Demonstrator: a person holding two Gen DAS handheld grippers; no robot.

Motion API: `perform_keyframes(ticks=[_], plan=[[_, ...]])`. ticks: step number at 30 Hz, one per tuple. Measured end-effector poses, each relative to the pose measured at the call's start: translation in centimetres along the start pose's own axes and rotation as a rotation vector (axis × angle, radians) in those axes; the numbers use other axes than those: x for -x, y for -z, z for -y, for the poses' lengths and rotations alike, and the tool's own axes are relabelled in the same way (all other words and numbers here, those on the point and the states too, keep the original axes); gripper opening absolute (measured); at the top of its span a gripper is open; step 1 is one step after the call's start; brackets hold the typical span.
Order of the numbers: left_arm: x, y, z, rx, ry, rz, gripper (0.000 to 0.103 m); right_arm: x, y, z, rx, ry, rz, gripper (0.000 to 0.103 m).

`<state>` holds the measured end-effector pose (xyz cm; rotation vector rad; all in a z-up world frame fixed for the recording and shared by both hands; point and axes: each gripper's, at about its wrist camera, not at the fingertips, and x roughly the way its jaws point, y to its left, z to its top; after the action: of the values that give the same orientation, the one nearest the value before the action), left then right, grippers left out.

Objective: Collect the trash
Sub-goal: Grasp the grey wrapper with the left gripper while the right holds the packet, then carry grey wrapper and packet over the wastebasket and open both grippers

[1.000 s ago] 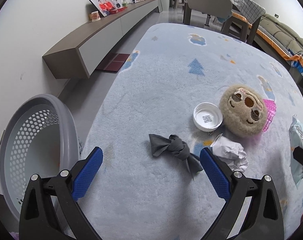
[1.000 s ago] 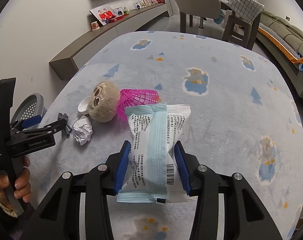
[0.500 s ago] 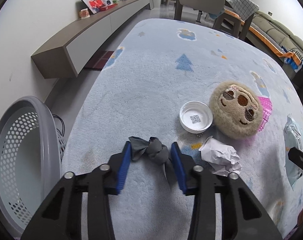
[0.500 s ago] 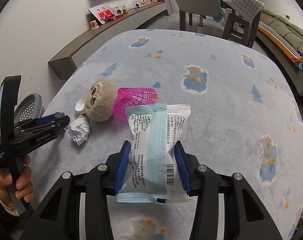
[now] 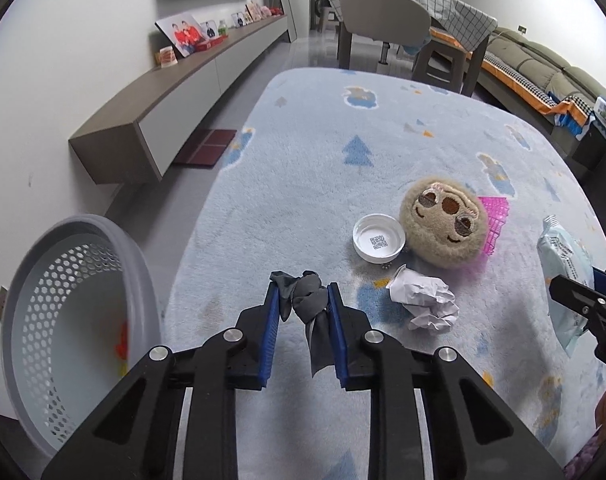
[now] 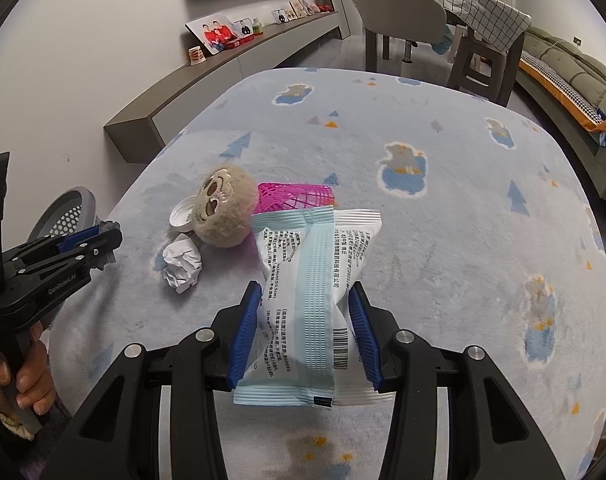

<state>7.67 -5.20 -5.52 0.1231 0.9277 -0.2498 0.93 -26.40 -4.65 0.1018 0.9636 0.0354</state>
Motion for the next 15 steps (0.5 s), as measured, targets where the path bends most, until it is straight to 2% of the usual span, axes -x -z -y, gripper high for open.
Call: perform_keyframes(ticks=[9,15], plan=[[4.5,0.7,-2.6,0.013,-0.029,0.085,0.023,1.7,0.7,-4.7,0.053,-0.026,0.039,0.044],[6.7,1.8,-6.9,0.077,-0.056,0.06,0.023,3.4,0.2,-8.8,0.085,-0.071,0.075,0.044]])
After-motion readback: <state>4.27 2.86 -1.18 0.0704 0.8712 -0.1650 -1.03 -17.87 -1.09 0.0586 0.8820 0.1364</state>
